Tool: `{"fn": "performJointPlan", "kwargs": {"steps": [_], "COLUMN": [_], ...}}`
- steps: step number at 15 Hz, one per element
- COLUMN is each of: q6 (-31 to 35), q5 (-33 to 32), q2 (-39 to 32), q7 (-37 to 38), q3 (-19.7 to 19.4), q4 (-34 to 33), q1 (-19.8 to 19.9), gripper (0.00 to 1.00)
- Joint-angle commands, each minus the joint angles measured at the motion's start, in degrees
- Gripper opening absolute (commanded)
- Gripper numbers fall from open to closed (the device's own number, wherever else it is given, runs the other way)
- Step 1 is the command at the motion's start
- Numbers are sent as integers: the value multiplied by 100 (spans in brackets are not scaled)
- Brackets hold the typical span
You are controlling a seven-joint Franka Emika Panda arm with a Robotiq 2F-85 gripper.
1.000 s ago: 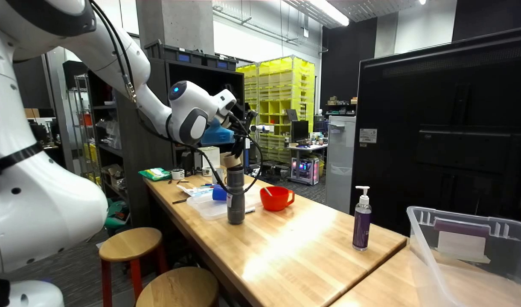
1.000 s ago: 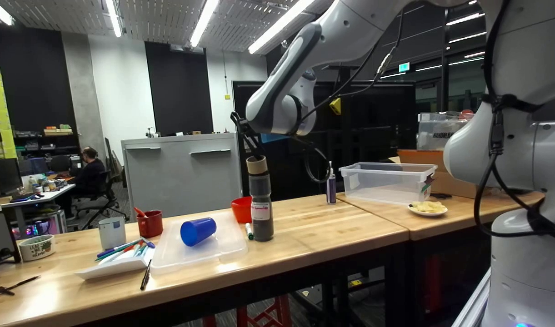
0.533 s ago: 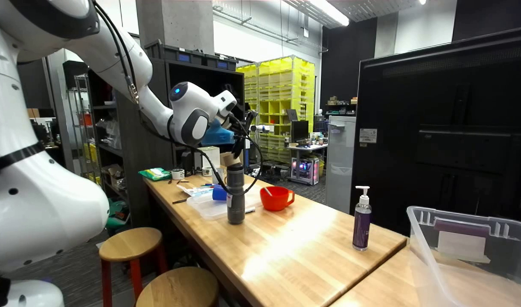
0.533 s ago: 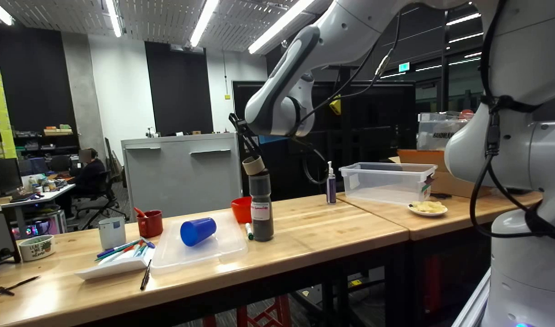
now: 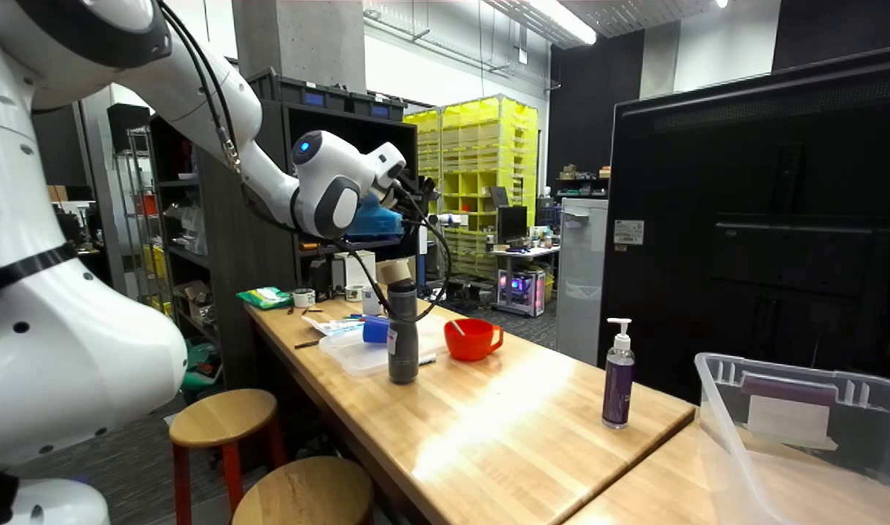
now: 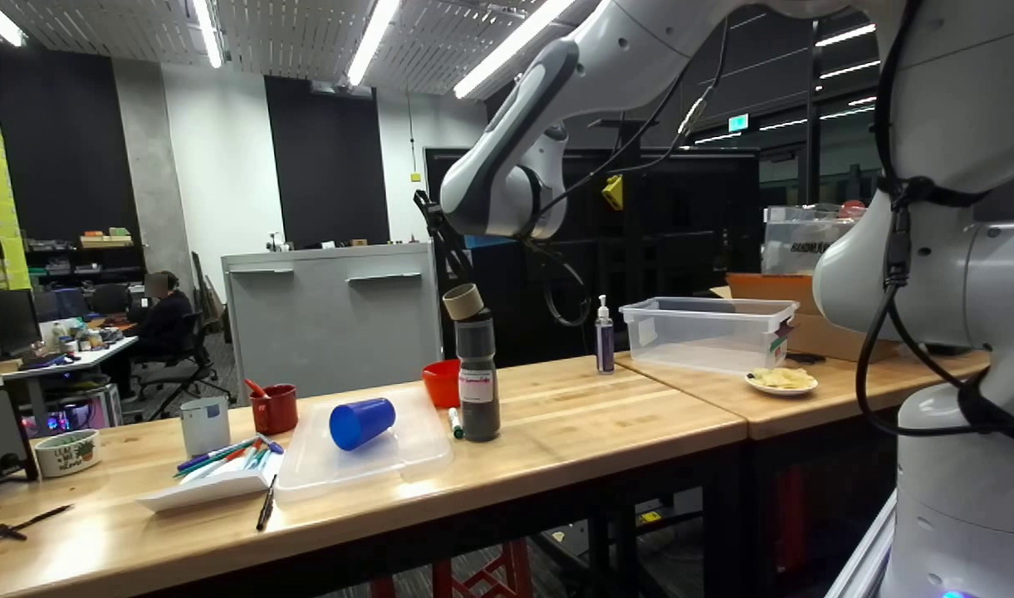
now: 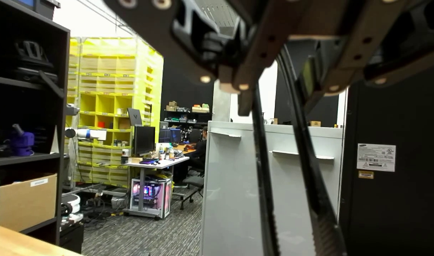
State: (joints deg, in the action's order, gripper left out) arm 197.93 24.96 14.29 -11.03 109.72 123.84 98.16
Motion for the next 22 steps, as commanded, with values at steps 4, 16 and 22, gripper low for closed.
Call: {"fn": "performJointPlan", "kwargs": {"steps": [4,16,22], "q6": [0,-4,-6], "q5": [0,4,19], "q2": [18,58,87], "q7": [28,52,60], "q3": [0,-9,-35], "q4": [-81,-80,-77], "q1": [39,38,18], "gripper": [33,11,27]}}
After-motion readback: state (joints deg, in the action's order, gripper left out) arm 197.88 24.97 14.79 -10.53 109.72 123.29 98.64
